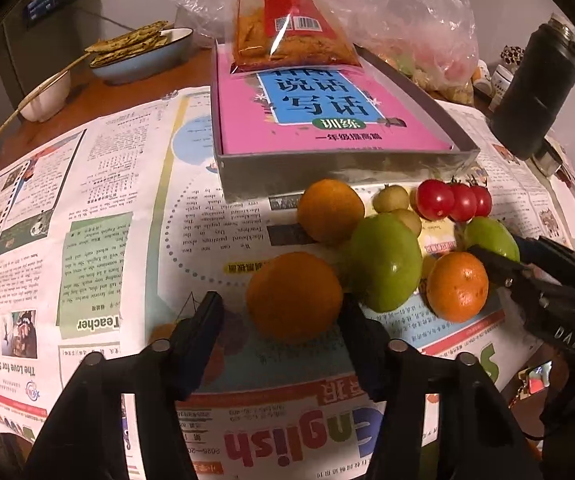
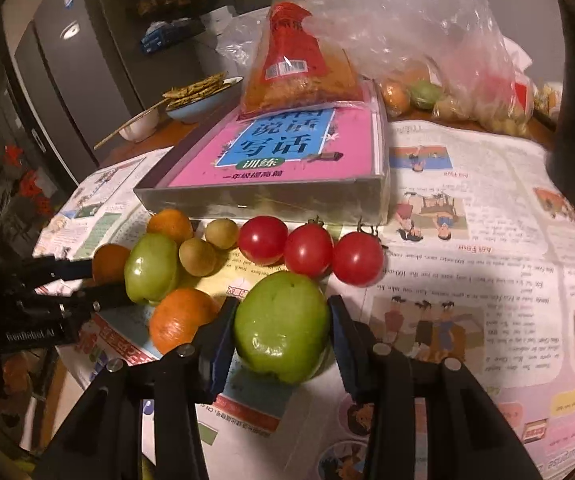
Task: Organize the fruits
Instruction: 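Grasp the large orange with the left tool while the right tool grasps a green apple, then lift and carry the orange and green apple with both tools into the metal tray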
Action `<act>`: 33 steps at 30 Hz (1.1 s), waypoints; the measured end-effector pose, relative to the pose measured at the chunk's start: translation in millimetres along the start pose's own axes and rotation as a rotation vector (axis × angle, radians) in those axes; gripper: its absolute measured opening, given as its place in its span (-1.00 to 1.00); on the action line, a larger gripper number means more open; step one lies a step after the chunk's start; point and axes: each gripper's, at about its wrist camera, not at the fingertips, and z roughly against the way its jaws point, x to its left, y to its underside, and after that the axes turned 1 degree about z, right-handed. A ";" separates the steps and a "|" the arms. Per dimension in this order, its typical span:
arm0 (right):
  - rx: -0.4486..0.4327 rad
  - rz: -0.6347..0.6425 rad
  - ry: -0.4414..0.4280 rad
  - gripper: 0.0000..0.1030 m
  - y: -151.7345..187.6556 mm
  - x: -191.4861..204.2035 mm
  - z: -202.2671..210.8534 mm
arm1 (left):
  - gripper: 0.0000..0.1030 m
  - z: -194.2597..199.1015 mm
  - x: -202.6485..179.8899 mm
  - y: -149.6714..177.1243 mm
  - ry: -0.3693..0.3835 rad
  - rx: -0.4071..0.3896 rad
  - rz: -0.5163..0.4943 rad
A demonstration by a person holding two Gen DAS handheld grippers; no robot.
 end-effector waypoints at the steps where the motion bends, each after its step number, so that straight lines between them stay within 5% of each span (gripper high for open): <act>1: -0.003 -0.003 0.000 -0.13 0.3 -0.2 0.4 | 0.08 -0.6 0.6 -1.5 0.009 0.000 0.003; 6: -0.010 -0.028 -0.002 -0.14 1.3 -4.2 2.5 | -0.14 -3.1 -1.7 -6.1 0.038 -0.003 0.000; 33: -0.143 0.008 0.016 -0.14 -62.3 -2.6 29.4 | -0.16 28.0 -9.2 -69.1 0.039 -0.112 -0.011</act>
